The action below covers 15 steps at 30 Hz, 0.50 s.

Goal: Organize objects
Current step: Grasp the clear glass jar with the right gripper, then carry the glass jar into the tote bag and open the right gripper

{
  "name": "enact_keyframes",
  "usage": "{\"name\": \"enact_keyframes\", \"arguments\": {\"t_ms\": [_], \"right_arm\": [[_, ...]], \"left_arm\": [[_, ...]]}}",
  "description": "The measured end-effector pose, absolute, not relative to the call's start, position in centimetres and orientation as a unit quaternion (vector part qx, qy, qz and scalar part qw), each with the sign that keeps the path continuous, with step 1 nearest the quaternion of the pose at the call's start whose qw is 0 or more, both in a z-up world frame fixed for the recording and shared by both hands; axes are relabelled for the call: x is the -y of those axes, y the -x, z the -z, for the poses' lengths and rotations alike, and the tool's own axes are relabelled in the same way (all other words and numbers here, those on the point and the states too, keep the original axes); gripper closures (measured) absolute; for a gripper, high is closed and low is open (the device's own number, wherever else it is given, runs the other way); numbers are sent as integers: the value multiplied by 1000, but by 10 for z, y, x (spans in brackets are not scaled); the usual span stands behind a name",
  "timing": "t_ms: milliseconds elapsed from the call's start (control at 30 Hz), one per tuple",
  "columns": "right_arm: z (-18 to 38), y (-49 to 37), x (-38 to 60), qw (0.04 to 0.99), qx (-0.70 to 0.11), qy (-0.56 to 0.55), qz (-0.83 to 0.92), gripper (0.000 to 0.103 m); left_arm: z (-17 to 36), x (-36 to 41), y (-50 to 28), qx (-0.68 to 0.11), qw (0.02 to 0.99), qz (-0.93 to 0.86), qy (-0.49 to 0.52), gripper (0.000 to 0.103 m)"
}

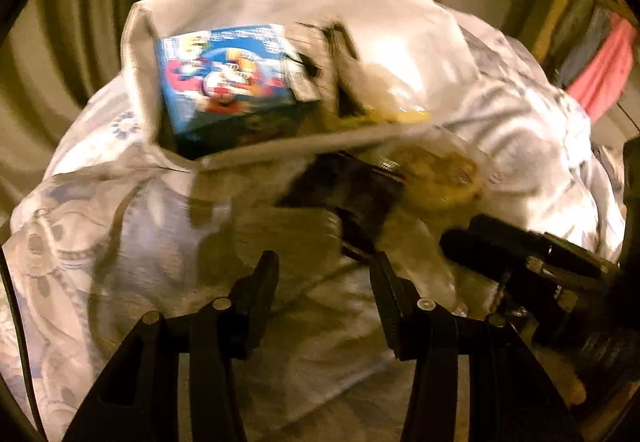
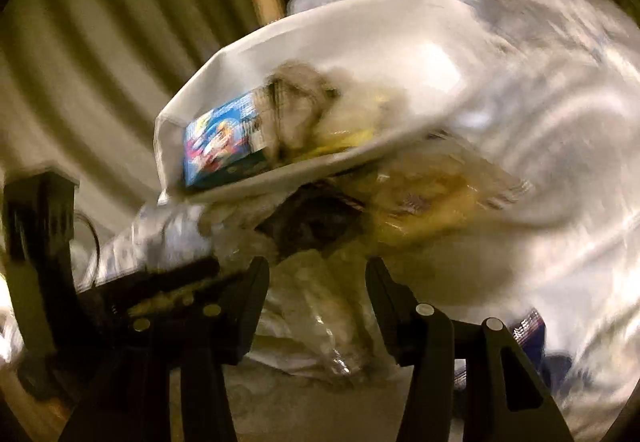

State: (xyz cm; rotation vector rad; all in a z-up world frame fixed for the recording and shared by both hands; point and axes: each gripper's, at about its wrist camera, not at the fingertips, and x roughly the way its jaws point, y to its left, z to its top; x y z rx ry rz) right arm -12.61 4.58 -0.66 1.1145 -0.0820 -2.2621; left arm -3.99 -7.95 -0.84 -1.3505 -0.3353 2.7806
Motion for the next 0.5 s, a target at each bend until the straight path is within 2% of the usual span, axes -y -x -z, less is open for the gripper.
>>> {"name": "enact_keyframes", "arguments": {"t_ms": [67,200,300,367,500], "right_arm": [[16,125,-27,312,-16,-425,849,52],[56,133,1,300,-82,-474,824,46],[65,134,4,288,-94,-485,820,52],[59,133,-3,283,-84,-474,830,62],[52,136,-28,280,-27,-473,835,65]], "left_arm": [[10,90,41,115,-4,-893,434,64],[16,110,45,150,-7,-884,442,65],[18,110,45,153,-6,-884,441,65],[17,110,43,145,-3,-887,439,65],[13,105,40,130,9,-890,437,65]]}}
